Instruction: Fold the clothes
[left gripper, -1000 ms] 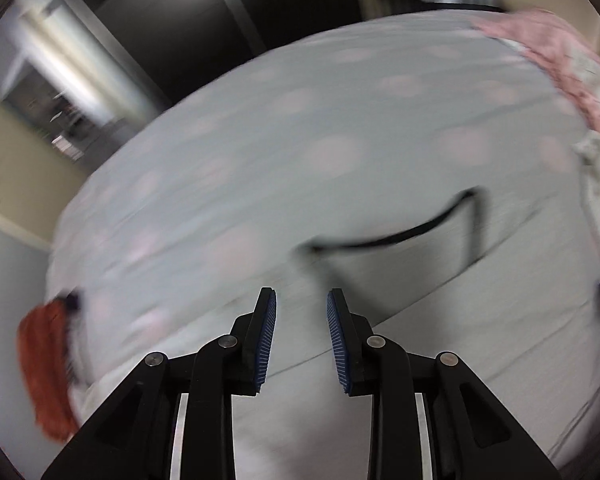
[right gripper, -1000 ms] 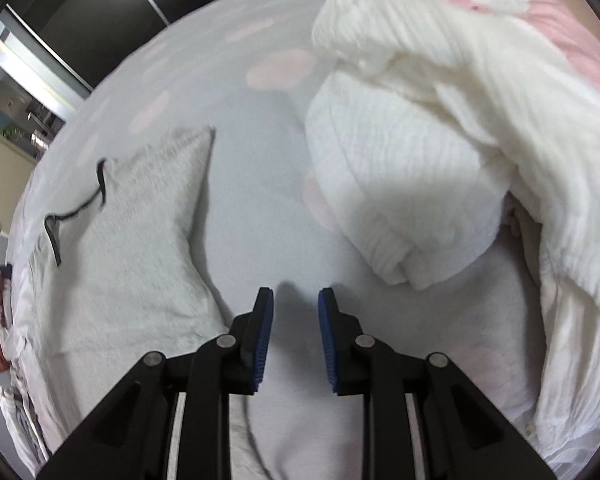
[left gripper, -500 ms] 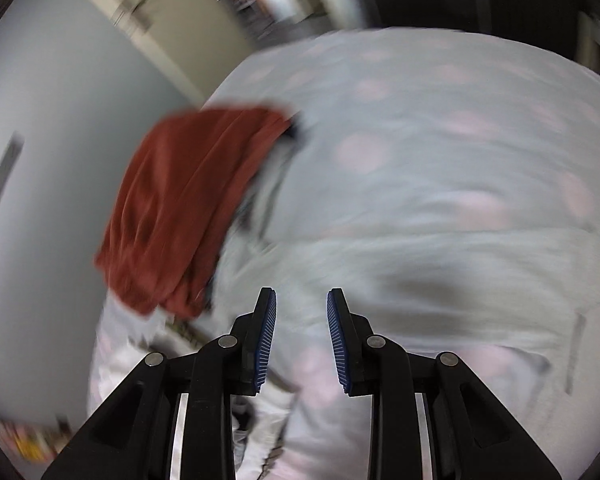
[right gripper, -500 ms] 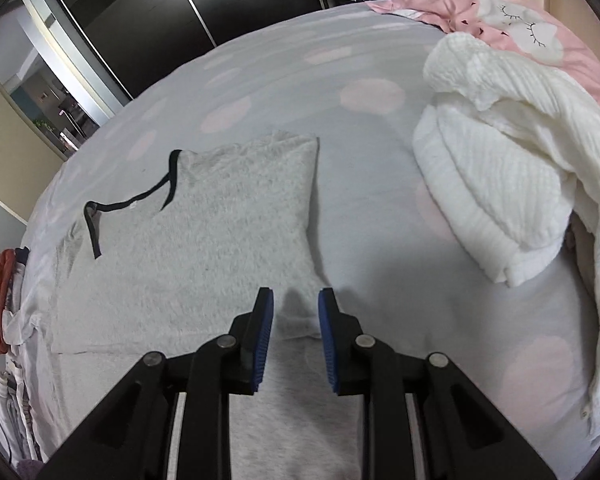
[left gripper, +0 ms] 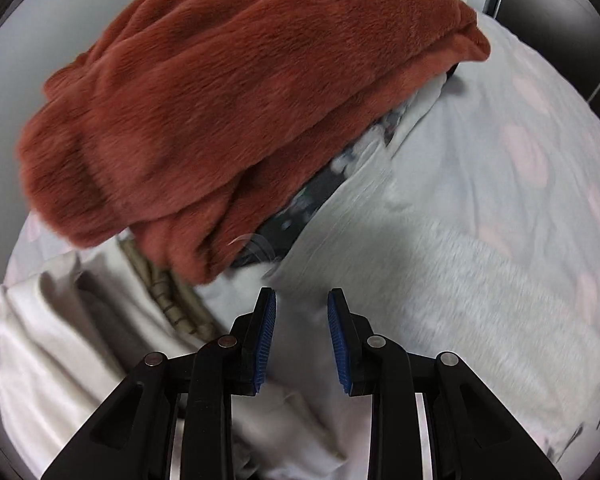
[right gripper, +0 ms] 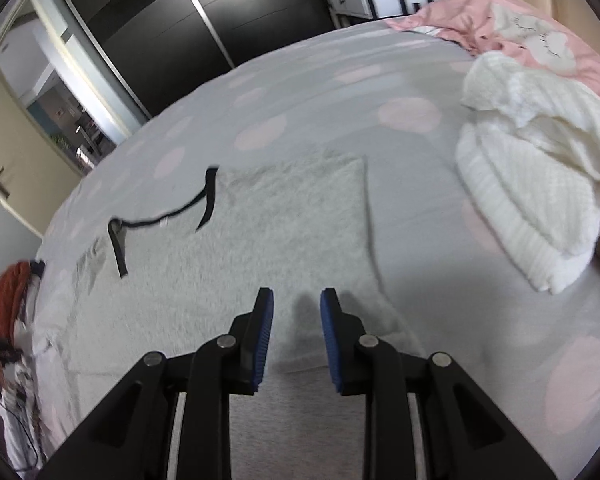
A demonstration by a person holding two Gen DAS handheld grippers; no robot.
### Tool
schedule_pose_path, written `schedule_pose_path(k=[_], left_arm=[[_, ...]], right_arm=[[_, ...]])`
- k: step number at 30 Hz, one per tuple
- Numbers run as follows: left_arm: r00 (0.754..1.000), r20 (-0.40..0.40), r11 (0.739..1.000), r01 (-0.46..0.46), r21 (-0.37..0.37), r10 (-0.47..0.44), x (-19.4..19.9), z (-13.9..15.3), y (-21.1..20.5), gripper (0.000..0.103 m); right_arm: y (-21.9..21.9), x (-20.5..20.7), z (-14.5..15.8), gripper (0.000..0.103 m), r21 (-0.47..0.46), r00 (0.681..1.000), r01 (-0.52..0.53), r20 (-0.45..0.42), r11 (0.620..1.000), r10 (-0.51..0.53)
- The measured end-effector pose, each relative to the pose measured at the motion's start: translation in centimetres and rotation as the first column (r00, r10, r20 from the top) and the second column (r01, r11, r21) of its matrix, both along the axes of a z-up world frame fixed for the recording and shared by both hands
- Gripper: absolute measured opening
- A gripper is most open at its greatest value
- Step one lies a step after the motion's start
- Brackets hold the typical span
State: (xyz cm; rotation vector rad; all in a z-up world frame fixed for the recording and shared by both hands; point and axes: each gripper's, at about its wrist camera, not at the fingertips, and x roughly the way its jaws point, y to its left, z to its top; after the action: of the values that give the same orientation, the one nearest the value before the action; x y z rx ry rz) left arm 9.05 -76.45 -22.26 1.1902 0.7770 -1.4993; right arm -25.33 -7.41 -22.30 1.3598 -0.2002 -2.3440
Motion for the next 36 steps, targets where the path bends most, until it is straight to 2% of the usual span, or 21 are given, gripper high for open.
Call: schedule_pose_path(k=[2, 5, 9, 11, 14, 16, 19, 21, 25, 27, 34, 36], left_arm=[[1.0, 0.016, 1.0, -0.022, -0.002, 0.022, -0.5, -0.4, -0.1, 0.028], [0.997, 0.038, 0.998, -0.064, -0.021, 0.065, -0.9, -0.6, -0.1, 0.017], [0.995, 0.013, 0.995, -0.093, -0.042, 0.094, -0.9, 0.8, 1.1, 0.008], [0.997, -0.019, 0.995, -0.075, -0.067, 0.074, -1.4, 2.6, 2.5, 0.008], [0.996, -0.085, 0.993, 0.015, -0.117, -0.025, -3.5, 7.1, 6.0, 0.008], [0.985, -0.14, 0.986, 0.078, -0.15, -0.099, -5.1, 10.7, 9.0, 0.008], [0.949, -0.234, 0.966, 0.165, -0.201, -0.21, -7.7, 16.0, 13.9, 0.008], [0.915, -0.292, 0.948, 0.215, -0.234, -0.28, -9.5, 19.3, 17.4, 0.008], [0.847, -0.352, 0.909, 0.312, -0.277, -0.399, -13.1, 24.0, 22.7, 0.008], [0.815, -0.363, 0.886, 0.361, -0.291, -0.452, -15.2, 25.3, 25.5, 0.008], [0.741, -0.353, 0.82, 0.509, -0.262, -0.572, -20.3, 24.2, 35.8, 0.008], [0.723, -0.357, 0.806, 0.538, -0.246, -0.592, -21.3, 22.0, 38.3, 0.008]], right_arm=[[0.1, -0.3, -0.6, 0.024, 0.01, 1.0, -0.006, 0.016, 1.0, 0.005], [0.9, -1.1, -1.3, 0.024, -0.013, 0.999, 0.015, 0.044, 1.0, -0.015], [2.0, -1.6, -1.4, 0.024, -0.037, 0.998, 0.03, 0.053, 0.999, -0.028], [2.1, -1.6, -1.5, 0.024, -0.044, 0.998, 0.023, 0.061, 0.999, -0.02], [2.2, -1.4, -1.3, 0.024, -0.046, 0.998, 0.013, 0.06, 0.999, -0.01], [2.3, -1.3, -1.0, 0.024, -0.051, 0.999, 0.005, 0.052, 0.999, -0.002], [2.0, -1.2, -0.5, 0.024, -0.067, 0.999, -0.003, 0.049, 0.998, 0.006], [2.1, -1.0, -0.1, 0.024, -0.079, 0.999, -0.006, 0.048, 0.997, 0.009], [2.6, -0.7, 0.8, 0.024, -0.101, 0.999, -0.008, 0.045, 0.995, 0.013], [2.9, -0.6, 1.3, 0.024, -0.117, 0.999, -0.008, 0.045, 0.993, 0.014], [3.8, -0.6, 3.1, 0.024, -0.158, 1.0, 0.001, 0.001, 0.987, -0.001], [3.8, -0.8, 3.2, 0.024, -0.167, 1.0, 0.008, 0.004, 0.986, -0.007]])
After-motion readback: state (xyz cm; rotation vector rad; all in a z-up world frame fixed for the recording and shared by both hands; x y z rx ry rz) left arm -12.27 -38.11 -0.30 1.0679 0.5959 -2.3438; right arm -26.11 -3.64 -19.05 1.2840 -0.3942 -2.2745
